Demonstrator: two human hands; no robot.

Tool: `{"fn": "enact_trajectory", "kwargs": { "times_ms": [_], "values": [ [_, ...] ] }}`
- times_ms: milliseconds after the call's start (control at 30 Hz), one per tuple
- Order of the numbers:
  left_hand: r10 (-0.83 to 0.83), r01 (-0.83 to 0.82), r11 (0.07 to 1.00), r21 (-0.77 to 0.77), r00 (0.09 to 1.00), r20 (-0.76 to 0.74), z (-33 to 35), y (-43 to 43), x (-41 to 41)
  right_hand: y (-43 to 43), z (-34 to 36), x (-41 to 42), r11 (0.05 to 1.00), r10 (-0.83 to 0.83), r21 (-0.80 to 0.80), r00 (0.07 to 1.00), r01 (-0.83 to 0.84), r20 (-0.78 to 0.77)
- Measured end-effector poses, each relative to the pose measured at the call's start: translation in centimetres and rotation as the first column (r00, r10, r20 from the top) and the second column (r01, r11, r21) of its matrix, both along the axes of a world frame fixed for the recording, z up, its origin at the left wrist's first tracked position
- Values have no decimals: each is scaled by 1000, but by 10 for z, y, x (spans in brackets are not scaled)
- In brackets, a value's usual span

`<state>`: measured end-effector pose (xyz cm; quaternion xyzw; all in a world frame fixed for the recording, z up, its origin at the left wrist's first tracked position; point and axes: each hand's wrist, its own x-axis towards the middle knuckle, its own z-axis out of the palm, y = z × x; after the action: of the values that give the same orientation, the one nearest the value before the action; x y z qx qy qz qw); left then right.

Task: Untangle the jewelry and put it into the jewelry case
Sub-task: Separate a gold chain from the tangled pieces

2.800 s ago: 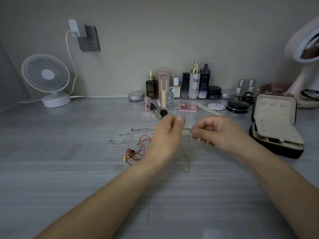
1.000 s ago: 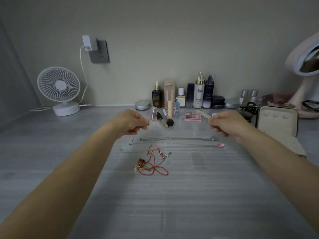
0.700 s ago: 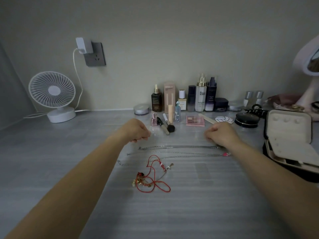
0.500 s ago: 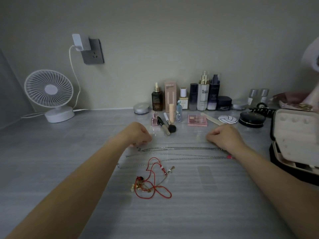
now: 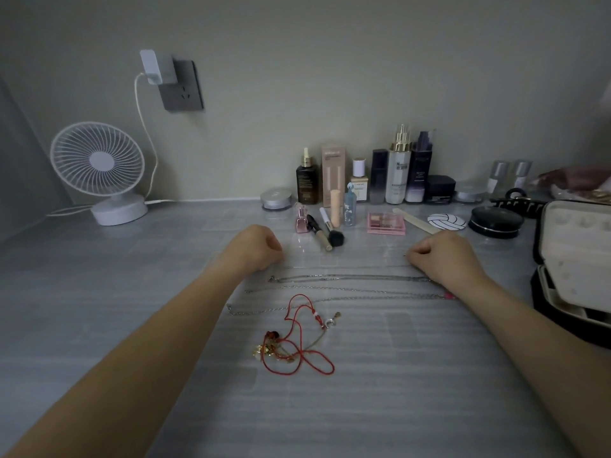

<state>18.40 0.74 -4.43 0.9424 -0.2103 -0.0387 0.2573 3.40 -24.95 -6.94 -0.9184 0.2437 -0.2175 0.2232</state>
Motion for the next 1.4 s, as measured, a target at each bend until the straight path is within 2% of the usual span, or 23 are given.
{"fn": "enact_trajectory", "kwargs": {
  "times_ms": [100, 167, 233, 367, 433, 533, 600, 667, 800, 967, 1100, 1267, 1400],
  "values": [
    [-10, 5, 999, 47, 995, 97, 5, 7, -16, 11, 8, -3, 999, 23, -35, 999, -23, 25],
    [-67, 64, 997, 31, 992, 103, 13, 9, -33, 27, 19, -5, 996, 86, -33, 995, -85, 42],
    [-152, 151, 988, 3, 988, 37, 22, 9, -52, 49, 30, -9, 976, 218, -8, 976, -218, -5],
    [-260, 262, 965, 2, 959, -116, 36, 20, -78, 98, 45, -22, 881, 469, 25, 864, -472, -182],
    [-293, 314, 943, 110, 940, -173, 41, 33, -84, 119, 48, -31, 844, 512, -40, 825, -535, -241],
    [-301, 354, 903, 244, 926, -229, 41, 55, -87, 142, 42, -47, 763, 611, -82, 756, -642, -235],
    [-312, 375, 900, 221, 910, -274, 35, 68, -90, 150, 34, -55, 689, 656, -128, 689, -713, -308],
    [-341, 407, 897, 171, 885, -319, 28, 75, -94, 150, 24, -59, 652, 636, -201, 672, -731, -380],
    [-404, 446, 894, 43, 842, -357, 20, 75, -99, 138, 10, -63, 716, 621, -199, 741, -669, -256],
    [-414, 437, 894, 95, 889, -193, 9, 59, -106, 123, 11, -68, 799, 525, -195, 818, -569, -236],
    [-427, 442, 895, 62, 889, -167, 9, 55, -112, 115, 14, -72, 852, 465, -146, 855, -502, -228],
    [-447, 436, 894, -98, 860, -245, 9, 50, -117, 120, 16, -74, 865, 495, -103, 869, -491, 15],
    [-449, 367, 883, -293, 841, -300, 5, 42, -121, 132, 18, -76, 841, 541, -166, 813, -515, 216]
  ]
}}
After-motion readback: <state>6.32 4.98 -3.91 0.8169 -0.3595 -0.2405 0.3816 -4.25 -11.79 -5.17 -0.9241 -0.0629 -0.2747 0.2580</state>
